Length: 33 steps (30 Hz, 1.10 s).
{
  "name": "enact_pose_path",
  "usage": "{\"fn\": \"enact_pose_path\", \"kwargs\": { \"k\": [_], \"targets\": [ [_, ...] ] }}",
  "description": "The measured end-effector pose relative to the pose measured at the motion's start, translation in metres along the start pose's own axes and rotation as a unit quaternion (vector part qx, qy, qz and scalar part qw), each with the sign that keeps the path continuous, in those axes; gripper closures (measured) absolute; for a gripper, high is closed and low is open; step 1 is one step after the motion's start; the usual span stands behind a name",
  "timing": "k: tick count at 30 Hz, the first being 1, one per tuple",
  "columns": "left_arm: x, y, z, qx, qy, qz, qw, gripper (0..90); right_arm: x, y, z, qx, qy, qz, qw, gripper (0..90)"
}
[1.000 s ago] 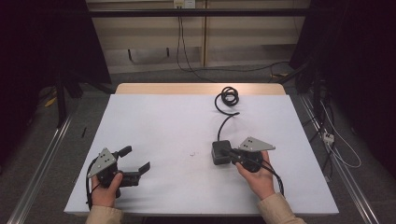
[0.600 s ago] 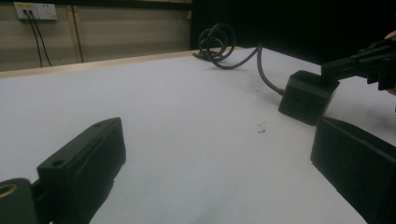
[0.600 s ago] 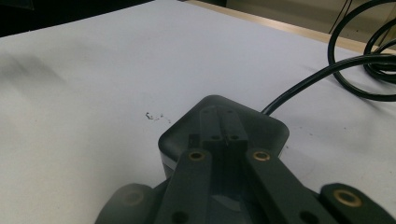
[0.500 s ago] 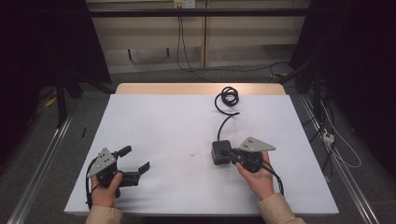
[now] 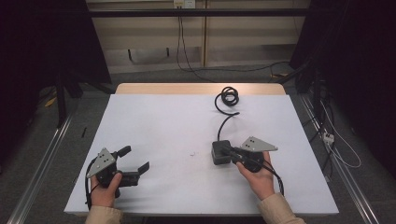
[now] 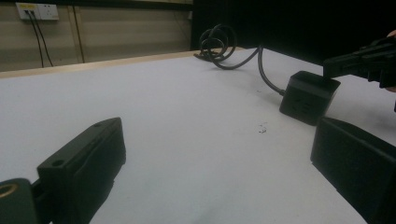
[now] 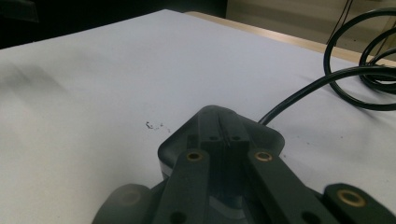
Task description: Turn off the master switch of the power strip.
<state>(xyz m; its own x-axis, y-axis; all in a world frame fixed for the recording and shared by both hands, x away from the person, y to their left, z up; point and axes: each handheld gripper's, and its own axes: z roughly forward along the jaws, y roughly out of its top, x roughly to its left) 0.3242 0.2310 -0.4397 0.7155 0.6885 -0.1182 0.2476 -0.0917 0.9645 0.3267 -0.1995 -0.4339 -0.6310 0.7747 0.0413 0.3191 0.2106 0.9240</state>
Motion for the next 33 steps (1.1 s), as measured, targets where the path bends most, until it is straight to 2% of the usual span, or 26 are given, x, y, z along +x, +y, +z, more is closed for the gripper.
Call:
{"fn": "enact_pose_path", "kwargs": {
  "k": [6, 12, 18, 22, 27, 33],
  "targets": [
    [-0.001, 0.0, 0.0, 0.0, -0.001, 0.0, 1.0, 2.8, 0.0, 0.001, -0.002, -0.008, 0.011, 0.01, 0.9998, 60.9],
    [0.0, 0.0, 0.0, 0.0, -0.002, 0.001, 1.0, 2.8, -0.001, 0.003, -0.006, -0.009, 0.019, 0.023, 0.9995, 40.9],
    [0.0, 0.0, 0.0, 0.001, -0.002, 0.001, 1.0, 2.8, 0.0, 0.002, -0.009, -0.005, 0.024, 0.019, 0.9995, 26.0],
    [0.0, 0.0, 0.0, 0.001, -0.003, 0.002, 1.0, 2.8, -0.001, -0.001, -0.013, -0.003, 0.021, 0.022, 0.9995, 23.4],
    [-0.001, 0.0, 0.001, 0.003, -0.003, 0.004, 1.0, 2.8, -0.005, -0.003, -0.021, -0.005, 0.01, 0.02, 0.9997, 15.4],
    [-0.001, 0.0, 0.001, 0.003, -0.004, 0.002, 1.0, 2.8, -0.007, -0.007, -0.028, -0.007, 0.007, 0.011, 0.9999, 14.2]
  ]
}}
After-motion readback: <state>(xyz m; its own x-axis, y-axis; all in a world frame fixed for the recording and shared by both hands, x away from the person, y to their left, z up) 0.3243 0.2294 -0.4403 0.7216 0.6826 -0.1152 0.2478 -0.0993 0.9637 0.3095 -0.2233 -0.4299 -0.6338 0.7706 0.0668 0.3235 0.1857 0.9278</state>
